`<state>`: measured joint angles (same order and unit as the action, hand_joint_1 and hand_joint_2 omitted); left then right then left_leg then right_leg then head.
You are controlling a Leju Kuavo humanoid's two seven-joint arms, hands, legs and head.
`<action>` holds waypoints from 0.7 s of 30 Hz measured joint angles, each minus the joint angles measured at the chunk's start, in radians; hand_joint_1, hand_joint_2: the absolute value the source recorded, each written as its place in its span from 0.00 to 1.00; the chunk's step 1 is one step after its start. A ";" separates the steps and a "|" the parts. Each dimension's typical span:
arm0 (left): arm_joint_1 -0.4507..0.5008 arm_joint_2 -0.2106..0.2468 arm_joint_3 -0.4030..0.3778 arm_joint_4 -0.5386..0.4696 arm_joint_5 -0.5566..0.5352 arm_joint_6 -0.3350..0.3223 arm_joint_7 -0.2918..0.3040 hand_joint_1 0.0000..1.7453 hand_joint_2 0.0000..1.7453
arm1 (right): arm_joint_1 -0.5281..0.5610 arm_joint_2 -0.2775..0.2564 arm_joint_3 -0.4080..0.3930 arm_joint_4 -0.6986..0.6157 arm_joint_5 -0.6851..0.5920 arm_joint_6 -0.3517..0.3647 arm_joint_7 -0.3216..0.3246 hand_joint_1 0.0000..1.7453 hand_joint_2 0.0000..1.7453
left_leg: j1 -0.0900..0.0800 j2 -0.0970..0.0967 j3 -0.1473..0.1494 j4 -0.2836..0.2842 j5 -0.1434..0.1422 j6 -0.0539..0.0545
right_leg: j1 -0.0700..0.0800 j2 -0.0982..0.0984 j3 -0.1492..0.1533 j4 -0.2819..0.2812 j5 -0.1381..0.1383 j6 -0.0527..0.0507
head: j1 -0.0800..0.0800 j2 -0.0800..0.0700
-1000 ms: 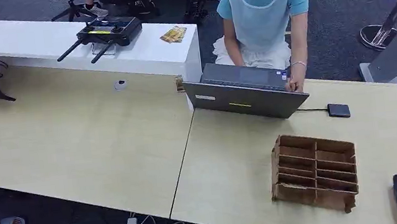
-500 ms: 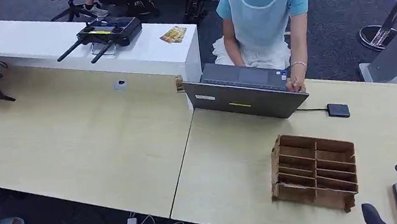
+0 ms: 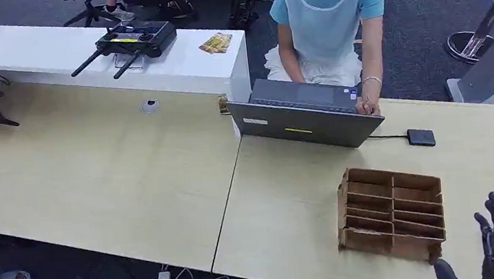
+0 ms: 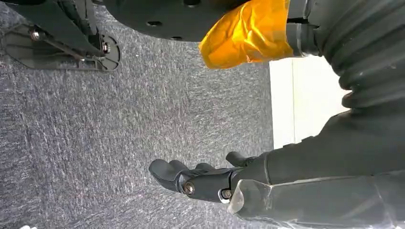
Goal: Pass the card to the sensor for recognition and then transmit it.
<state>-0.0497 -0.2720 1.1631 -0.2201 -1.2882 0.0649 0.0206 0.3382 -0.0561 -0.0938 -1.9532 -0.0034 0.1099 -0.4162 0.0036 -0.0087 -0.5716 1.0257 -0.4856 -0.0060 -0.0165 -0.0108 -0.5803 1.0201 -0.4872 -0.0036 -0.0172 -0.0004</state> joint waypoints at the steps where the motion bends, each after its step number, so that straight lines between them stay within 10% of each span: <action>1: 0.000 0.000 0.000 0.000 -0.002 0.000 0.001 0.00 1.00 | -0.001 0.004 0.000 0.002 -0.007 -0.003 0.000 0.00 1.00 | 0.000 0.000 0.000 0.000 0.000 0.000 | 0.000 0.000 0.000 0.000 0.000 0.000 | 0.000 0.000; 21: 0.000 0.000 0.003 0.000 -0.004 0.002 0.001 0.00 1.00 | 0.000 0.075 -0.029 0.003 -0.076 -0.001 -0.007 0.00 1.00 | 0.000 0.000 0.000 0.000 0.000 0.000 | 0.000 0.000 0.000 0.000 0.000 0.000 | 0.000 0.000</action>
<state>-0.0496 -0.2720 1.1662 -0.2201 -1.2924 0.0671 0.0217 0.3385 0.0187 -0.1225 -1.9501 -0.0790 0.1091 -0.4234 0.0036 -0.0084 -0.5716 1.0257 -0.4857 -0.0060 -0.0165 -0.0107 -0.5804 1.0200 -0.4872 -0.0036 -0.0172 -0.0004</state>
